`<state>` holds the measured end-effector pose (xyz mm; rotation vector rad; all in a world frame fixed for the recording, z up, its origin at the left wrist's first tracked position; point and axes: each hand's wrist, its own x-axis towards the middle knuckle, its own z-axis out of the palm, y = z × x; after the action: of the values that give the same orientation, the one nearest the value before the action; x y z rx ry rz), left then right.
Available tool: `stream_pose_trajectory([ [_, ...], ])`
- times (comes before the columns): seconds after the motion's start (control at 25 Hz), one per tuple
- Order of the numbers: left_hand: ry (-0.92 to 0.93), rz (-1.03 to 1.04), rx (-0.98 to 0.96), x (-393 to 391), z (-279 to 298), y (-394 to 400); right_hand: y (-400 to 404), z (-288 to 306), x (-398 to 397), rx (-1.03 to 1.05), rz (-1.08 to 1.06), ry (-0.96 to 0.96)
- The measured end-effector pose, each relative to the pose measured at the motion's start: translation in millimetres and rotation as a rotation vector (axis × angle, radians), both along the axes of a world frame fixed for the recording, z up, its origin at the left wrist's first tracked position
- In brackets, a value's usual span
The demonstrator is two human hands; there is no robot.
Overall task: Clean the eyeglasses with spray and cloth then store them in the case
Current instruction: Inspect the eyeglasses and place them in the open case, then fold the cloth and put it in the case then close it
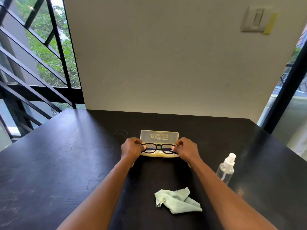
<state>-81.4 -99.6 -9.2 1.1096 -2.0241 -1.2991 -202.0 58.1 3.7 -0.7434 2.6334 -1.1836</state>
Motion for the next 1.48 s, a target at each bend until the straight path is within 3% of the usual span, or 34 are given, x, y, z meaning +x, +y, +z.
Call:
stream_pose_trajectory([
  [0.52, 0.068, 0.062, 0.040, 5, 0, 1, -3, -9, 5, -0.043, -0.062, 0.092],
  [1.12, 0.129, 0.076, 0.172, 10, 3, 8, -1, -3, 10, -0.095, -0.068, 0.041],
  [1.2, 0.145, 0.112, 0.088, 13, 6, 13, 0, -2, 12, -0.103, -0.088, 0.119],
  [1.32, 0.210, 0.210, -0.184, 22, 14, 28, 5, 1, 20, -0.182, -0.120, 0.329],
  [1.48, 0.330, -0.032, -0.313, 33, 22, 57, 17, 4, 34, -0.229, -0.016, 0.403],
])
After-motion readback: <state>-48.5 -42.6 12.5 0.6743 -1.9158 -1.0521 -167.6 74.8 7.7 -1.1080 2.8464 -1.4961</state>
